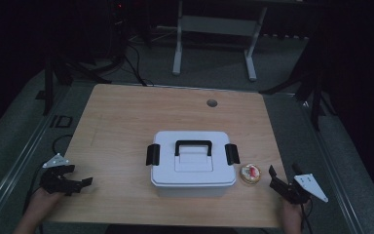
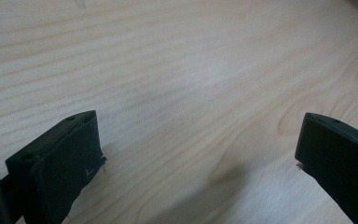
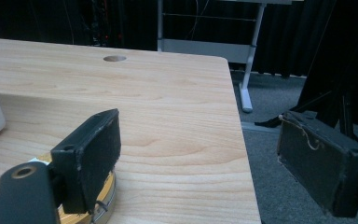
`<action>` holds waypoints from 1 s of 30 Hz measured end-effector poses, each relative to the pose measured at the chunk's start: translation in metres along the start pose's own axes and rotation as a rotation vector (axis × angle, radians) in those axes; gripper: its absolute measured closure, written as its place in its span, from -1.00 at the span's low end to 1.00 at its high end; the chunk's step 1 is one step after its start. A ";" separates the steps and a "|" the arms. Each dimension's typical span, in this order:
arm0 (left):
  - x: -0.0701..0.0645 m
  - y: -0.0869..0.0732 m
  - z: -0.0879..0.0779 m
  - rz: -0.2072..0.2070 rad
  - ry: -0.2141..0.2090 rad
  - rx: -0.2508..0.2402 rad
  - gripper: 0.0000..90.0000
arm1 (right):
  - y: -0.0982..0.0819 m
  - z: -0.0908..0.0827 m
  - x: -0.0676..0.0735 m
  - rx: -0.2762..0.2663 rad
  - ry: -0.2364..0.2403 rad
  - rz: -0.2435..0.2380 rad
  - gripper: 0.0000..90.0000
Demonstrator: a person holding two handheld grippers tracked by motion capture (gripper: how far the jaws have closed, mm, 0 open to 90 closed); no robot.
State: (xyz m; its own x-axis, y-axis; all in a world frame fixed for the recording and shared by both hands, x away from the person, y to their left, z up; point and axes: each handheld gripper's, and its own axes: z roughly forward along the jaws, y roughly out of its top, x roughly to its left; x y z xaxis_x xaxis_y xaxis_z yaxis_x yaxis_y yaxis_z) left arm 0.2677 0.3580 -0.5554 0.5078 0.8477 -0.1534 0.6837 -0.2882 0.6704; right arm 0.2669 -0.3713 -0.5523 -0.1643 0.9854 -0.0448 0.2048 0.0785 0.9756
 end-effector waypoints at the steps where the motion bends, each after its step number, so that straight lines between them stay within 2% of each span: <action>1: 0.000 0.001 0.000 0.020 0.007 0.018 -0.91 | 0.000 0.000 0.000 0.000 0.002 0.001 -0.70; 3: -0.001 0.003 -0.002 0.054 -0.003 0.034 -0.91 | 0.000 0.000 0.000 0.002 0.004 0.004 -0.70; 4: -0.001 0.005 -0.003 0.072 0.005 0.039 -0.91 | 0.000 0.000 0.000 0.001 0.003 0.006 -0.70; 7: -0.001 0.010 -0.008 0.101 -0.043 0.065 -0.93 | 0.000 0.000 -0.001 0.001 0.005 0.009 -0.70; 8: -0.001 0.012 -0.008 0.107 -0.054 0.083 -0.94 | 0.000 0.000 -0.001 0.002 0.004 0.008 -0.70; 10: -0.003 0.015 -0.010 0.147 -0.063 0.130 -0.94 | 0.000 0.000 -0.001 0.004 0.006 0.007 -0.70; 13: -0.007 0.019 -0.011 0.225 -0.075 0.194 -0.94 | -0.001 0.000 -0.001 0.007 0.007 0.008 -0.70; 17: -0.014 0.022 -0.012 0.307 -0.102 0.281 -0.94 | -0.001 0.001 -0.001 0.010 0.010 0.013 -0.70; 24: -0.023 0.030 -0.014 0.435 -0.077 0.433 -0.95 | -0.001 0.001 -0.001 0.014 0.010 0.013 -0.70; 30: -0.030 0.040 -0.017 0.484 -0.071 0.525 -0.96 | -0.001 0.001 -0.001 0.016 0.011 0.014 -0.70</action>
State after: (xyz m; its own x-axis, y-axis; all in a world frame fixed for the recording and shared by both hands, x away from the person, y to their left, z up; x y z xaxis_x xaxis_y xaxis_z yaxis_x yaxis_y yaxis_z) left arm 0.2710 0.3283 -0.5114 0.8386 0.5445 0.0140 0.5258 -0.8160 0.2402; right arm 0.2682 -0.3725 -0.5535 -0.1714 0.9848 -0.0290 0.2225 0.0674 0.9726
